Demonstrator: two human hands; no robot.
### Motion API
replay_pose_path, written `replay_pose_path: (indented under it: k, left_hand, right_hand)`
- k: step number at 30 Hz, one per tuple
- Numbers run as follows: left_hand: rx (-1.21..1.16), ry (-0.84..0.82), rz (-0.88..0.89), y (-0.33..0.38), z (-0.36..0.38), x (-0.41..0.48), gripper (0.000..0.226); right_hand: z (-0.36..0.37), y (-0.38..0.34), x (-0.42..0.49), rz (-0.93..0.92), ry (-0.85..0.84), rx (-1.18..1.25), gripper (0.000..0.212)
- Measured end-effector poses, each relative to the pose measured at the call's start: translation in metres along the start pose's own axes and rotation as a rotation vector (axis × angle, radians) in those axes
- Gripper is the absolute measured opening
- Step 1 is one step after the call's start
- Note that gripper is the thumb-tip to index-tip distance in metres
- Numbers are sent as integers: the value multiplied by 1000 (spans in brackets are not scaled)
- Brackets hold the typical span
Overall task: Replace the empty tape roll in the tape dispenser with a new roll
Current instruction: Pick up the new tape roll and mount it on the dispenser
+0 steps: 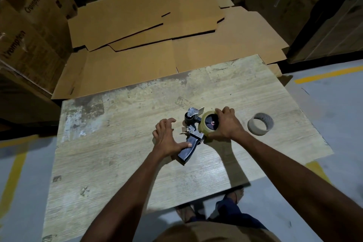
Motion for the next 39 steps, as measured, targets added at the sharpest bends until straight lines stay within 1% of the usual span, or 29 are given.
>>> replay_pose_path:
  k: [2,3,7,9,10,13,15,18,21,26,30,33,35,39]
  left_hand:
    - [21,-10,13,1,0,2,109]
    - [29,-12,17,1,0,3,109]
    - [41,-29,34,1,-2,6,108]
    - [45,-51,71,2,-2,10,104]
    - [36,-55,97,5,-2,14,96]
    - [11,-7,152,17,-4,32,64]
    - [42,-3,176,28,-5,47,52]
    - [118,-66,245,42,-2,71,33]
    - [181,-152,282,47,5,89,32]
    - [164,-285,277,51,9,104,32]
    - [186,-356,272,55,13,111,33]
    - [215,-375,287,54,16,114,28]
    - [209,-355,292,52,17,115,24]
    - [171,-313,301,50,18,115,22]
  right_hand:
    - [5,3,-4,39,38,53,113]
    - [7,3,-5,56,45,61,111]
    - [11,6,-7,100,70,116,111]
    - [12,7,-7,97,73,136,113]
    - [12,9,-7,98,69,149,114]
    - [13,11,-5,101,34,210,120]
    - [14,12,-5,98,3,250,125]
    - [18,12,-4,91,-26,296,131]
    - [18,16,-2,97,-39,315,134]
    - [17,18,3,83,-54,339,140]
    - [16,17,8,63,-71,333,142]
    - [14,17,13,46,-85,337,145]
    - [13,16,16,31,-92,326,144]
    - [10,15,24,7,-103,299,140]
Point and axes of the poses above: each hand's wrist, its own x-axis towards the middle knuckle, its own z-axis out of the palm, y = z × x, the point moved 5 cm from there along x, towards the middle knuckle, and after that the axes turned 12 degrees about z, right-handed, at the moved point
